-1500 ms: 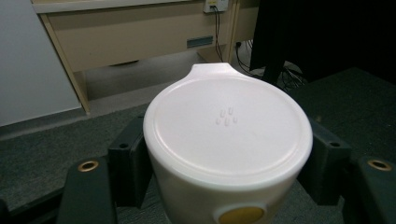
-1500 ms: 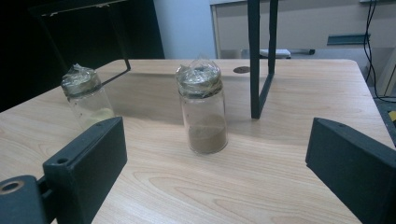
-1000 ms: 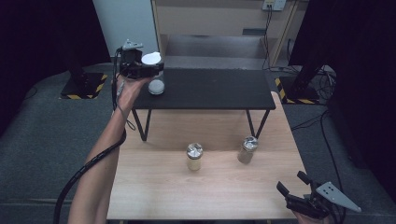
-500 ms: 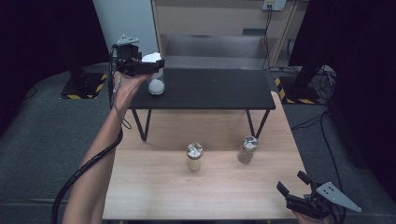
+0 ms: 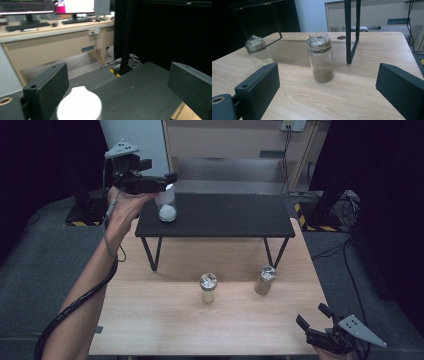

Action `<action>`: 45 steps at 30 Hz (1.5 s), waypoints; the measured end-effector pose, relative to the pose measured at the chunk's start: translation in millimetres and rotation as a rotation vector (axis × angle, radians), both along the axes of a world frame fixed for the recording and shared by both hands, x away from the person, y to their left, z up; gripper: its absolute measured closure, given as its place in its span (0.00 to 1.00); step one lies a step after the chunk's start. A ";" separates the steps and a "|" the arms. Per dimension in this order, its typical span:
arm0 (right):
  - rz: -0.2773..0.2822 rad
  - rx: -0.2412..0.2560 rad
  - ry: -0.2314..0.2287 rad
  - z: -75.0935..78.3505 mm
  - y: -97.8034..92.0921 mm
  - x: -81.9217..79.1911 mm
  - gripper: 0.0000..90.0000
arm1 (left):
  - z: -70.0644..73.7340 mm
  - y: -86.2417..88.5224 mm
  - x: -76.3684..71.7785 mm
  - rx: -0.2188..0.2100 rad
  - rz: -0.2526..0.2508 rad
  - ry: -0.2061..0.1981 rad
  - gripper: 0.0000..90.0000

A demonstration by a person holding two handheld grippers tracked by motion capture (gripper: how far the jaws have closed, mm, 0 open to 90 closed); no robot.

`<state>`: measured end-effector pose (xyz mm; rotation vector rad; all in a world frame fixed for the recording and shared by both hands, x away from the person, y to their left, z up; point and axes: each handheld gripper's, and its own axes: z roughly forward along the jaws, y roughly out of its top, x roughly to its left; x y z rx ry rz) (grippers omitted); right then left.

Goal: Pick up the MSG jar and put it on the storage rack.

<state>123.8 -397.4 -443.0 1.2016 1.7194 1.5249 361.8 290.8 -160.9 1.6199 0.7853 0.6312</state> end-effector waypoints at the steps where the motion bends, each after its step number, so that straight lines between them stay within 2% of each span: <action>1: 0.001 0.000 0.000 0.0 0.0 0.0 0.06 | -0.3 -0.4 -8.1 0.013 -0.022 -0.028 0.03; 7: 0.001 -0.003 0.000 0.3 0.4 0.0 0.06 | -4.7 3.1 -22.9 -0.002 -0.084 -0.048 0.03; 8: 0.001 -0.004 0.001 0.4 0.6 0.0 0.06 | -8.3 5.4 -28.6 -0.008 -0.109 -0.060 0.03; 9: 0.001 -0.004 0.001 0.4 0.6 0.0 0.06 | -8.3 5.4 -28.6 -0.008 -0.109 -0.060 0.03; 10: 0.001 -0.005 0.001 0.6 0.8 0.1 0.06 | -11.7 7.5 -33.4 -0.014 -0.135 -0.061 0.03; 11: 0.001 -0.005 0.001 0.6 0.8 0.1 0.06 | -11.7 7.5 -33.4 -0.014 -0.135 -0.061 0.03; 13: 0.001 -0.008 0.002 0.8 1.2 0.1 0.06 | -19.0 11.1 -40.8 -0.038 -0.174 -0.066 0.03; 14: 0.000 -0.008 0.002 0.9 1.4 0.1 0.06 | -19.0 11.1 -40.8 -0.038 -0.174 -0.066 0.03; 17: 0.000 -0.009 0.002 0.9 1.4 0.1 0.06 | -26.8 14.3 -51.4 -0.050 -0.218 -0.079 0.03; 21: 0.000 -0.010 0.001 0.9 1.4 0.1 0.06 | -31.2 16.9 -60.2 -0.041 -0.242 -0.089 0.03; 25: 0.002 -0.013 0.000 1.1 1.9 0.3 0.06 | -40.6 20.2 -77.4 -0.017 -0.261 -0.110 0.03; 28: 0.002 -0.013 0.001 1.2 2.1 0.3 0.06 | -45.4 21.7 -83.9 -0.007 -0.268 -0.116 0.03; 29: 0.001 -0.014 0.001 1.3 2.3 0.3 0.06 | -50.1 22.6 -90.6 0.008 -0.269 -0.124 0.03; 31: 0.001 -0.015 0.001 1.3 2.4 0.4 0.06 | -53.1 23.7 -93.4 0.008 -0.272 -0.126 0.03; 35: 0.001 -0.018 0.002 1.7 2.9 0.4 0.06 | -70.8 30.8 -101.6 -0.025 -0.300 -0.123 0.03; 40: 0.000 -0.020 0.002 1.9 3.1 0.2 0.06 | -83.7 33.7 -108.3 -0.024 -0.314 -0.129 0.03; 45: 0.000 -0.022 0.002 2.0 3.1 0.2 0.06 | -102.1 35.6 -119.7 -0.003 -0.311 -0.136 0.03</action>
